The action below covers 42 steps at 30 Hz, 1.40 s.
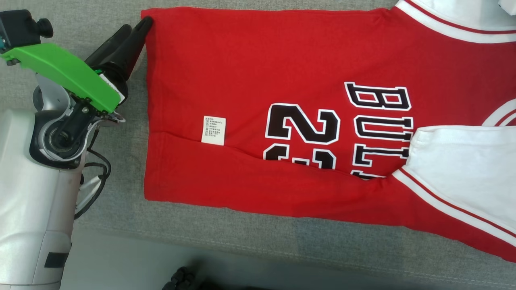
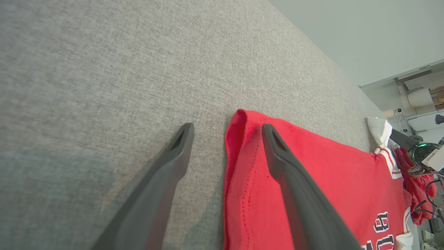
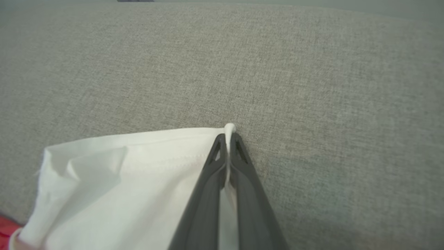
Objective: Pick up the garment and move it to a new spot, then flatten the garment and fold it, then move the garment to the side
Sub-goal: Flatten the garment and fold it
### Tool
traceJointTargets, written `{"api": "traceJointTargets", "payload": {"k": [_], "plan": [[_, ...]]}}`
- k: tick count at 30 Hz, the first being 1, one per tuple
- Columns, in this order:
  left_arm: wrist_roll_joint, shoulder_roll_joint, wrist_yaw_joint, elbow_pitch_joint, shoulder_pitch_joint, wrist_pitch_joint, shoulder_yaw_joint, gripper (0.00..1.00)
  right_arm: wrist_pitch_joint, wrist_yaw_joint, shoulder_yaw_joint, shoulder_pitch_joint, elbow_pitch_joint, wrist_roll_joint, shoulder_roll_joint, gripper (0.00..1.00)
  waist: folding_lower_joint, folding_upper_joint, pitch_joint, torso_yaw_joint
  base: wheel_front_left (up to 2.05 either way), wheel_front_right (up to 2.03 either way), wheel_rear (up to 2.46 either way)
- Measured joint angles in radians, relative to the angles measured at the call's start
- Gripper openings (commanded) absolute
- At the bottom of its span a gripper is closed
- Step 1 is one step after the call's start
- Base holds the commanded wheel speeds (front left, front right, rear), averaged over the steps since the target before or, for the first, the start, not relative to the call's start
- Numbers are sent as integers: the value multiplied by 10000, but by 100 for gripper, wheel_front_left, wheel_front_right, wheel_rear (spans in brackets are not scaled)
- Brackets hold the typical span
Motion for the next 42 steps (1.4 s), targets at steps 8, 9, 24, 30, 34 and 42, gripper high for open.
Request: {"api": "traceJointTargets", "payload": {"k": [8, 9, 24, 30, 34, 42], "plan": [[73, 19, -25, 165, -314, 88, -102, 100, -6, 88, 44, -66, 84, 13, 73, 0, 0, 0, 24, -76, 0, 0, 0], [73, 19, -25, 184, -337, 88, -111, 100, -10, 100, 44, -69, 98, 13, 79, 0, 0, 0, 26, -84, 0, 0, 0], [332, 19, -38, 395, -462, -75, -247, 0, -194, 257, 94, -123, 328, 15, 182, 0, 0, 0, -10, -150, 0, 0, 0], [407, 33, -90, 424, -484, -384, -178, 0, -401, 472, 234, -33, 414, 119, 387, 0, 0, 0, -151, -208, 0, 0, 0], [407, 82, -113, 445, -482, -477, -176, 0, -504, 719, 368, 173, 380, 288, 539, 0, 0, 0, -309, -319, 0, 0, 0], [405, 121, -115, 523, -378, -736, -178, 0, -723, 1064, 573, 644, 194, 362, 552, 0, 0, 0, -601, -484, 0, 0, 0]]}}
